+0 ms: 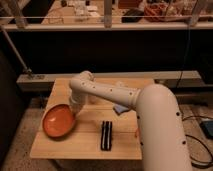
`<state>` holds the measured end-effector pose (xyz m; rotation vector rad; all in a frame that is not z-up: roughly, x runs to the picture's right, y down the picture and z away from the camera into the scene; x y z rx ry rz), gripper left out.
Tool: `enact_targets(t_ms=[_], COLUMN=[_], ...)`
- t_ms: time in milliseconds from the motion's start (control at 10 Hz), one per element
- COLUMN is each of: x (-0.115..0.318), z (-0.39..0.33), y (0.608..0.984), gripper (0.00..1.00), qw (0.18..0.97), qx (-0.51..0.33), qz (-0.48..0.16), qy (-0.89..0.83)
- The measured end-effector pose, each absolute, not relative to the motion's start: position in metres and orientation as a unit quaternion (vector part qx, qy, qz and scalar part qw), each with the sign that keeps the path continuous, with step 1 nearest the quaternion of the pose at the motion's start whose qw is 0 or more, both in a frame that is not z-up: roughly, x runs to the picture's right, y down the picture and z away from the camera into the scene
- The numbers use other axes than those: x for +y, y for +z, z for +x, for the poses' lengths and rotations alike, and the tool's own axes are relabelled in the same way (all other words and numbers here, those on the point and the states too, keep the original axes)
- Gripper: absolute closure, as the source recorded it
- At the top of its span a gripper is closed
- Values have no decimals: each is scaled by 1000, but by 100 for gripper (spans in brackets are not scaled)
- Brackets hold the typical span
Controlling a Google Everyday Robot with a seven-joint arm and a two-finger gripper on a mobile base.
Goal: Drag the ceramic bowl in a circle
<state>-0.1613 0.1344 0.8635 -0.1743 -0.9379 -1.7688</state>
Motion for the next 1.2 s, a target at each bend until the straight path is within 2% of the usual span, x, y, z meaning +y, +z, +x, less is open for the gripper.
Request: enact_targets(t_ms=[400,600,1000,1200], x=[145,162,222,239], z=[-86,-55,-51,-74], y=[852,833,789,775], gripper=[100,100,100,100], qw=[606,632,609,568], qx=[-363,-349,-372,-387], qz=[-92,-101,-113,-122], qy=[-702,-685,-691,-716])
